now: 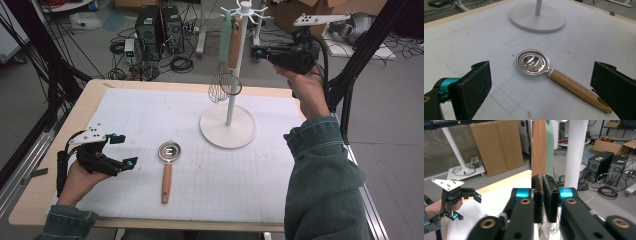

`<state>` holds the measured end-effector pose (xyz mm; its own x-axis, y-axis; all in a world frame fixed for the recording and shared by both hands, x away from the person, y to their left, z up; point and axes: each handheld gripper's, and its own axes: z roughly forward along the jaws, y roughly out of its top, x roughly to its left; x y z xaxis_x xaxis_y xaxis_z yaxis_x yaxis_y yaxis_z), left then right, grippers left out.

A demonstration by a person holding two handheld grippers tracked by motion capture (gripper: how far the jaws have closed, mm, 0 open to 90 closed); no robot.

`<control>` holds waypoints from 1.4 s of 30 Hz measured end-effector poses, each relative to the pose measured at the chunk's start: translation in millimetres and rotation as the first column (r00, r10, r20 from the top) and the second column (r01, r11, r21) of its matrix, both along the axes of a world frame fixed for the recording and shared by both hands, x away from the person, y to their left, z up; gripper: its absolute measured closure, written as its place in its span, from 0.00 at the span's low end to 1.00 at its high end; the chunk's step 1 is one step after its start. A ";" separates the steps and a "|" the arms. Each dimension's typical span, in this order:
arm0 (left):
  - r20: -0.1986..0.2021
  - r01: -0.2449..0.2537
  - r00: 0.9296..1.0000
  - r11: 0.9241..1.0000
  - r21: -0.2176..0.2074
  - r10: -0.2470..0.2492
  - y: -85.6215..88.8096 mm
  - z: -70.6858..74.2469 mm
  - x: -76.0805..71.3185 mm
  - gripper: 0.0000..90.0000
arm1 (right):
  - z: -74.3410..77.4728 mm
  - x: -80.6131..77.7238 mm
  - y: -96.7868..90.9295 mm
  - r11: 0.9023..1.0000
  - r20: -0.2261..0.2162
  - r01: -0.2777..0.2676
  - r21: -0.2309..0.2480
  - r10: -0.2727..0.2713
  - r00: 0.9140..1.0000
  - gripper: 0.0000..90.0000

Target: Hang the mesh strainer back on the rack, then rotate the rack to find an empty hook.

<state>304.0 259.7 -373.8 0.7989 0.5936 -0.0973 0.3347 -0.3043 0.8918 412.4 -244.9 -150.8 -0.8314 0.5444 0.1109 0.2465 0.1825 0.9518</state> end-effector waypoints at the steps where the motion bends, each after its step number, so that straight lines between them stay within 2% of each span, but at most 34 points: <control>1: 0.000 -0.001 1.000 1.000 -0.001 0.001 0.1 0.3 -0.1 0.05 | 1.6 0.2 -1.1 1.000 -0.005 -0.001 0.003 0.001 1.000 0.99; 10: 0.003 0.001 1.000 1.000 -0.008 -0.001 -1.0 1.2 -0.2 0.05 | 25.0 0.6 -9.6 1.000 0.017 0.020 0.005 -0.020 1.000 0.99; 20: 0.003 0.003 1.000 1.000 -0.011 -0.003 0.5 1.2 0.4 0.05 | 40.7 7.6 -15.6 0.998 0.031 0.059 0.039 -0.060 0.998 0.99; 26: 0.006 0.011 1.000 1.000 -0.012 -0.011 -0.3 2.6 -0.7 0.05 | 42.0 13.3 -8.0 0.997 0.024 0.047 0.058 -0.049 0.999 0.99; 36: 0.013 0.002 1.000 1.000 -0.018 -0.002 3.3 5.6 -2.6 0.05 | 44.3 13.5 13.9 0.999 0.036 0.025 0.030 -0.026 0.999 1.00; 42: 0.014 0.001 1.000 1.000 -0.016 0.000 3.7 6.2 -2.9 0.05 | 46.3 10.4 23.3 0.999 0.043 0.032 0.015 -0.032 0.999 0.99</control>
<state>301.1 263.3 -367.5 0.8006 0.5916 -0.0956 0.3218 -0.2898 0.9014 422.8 -221.7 -104.6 -0.8177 0.5695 0.0838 0.2110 0.1610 0.9641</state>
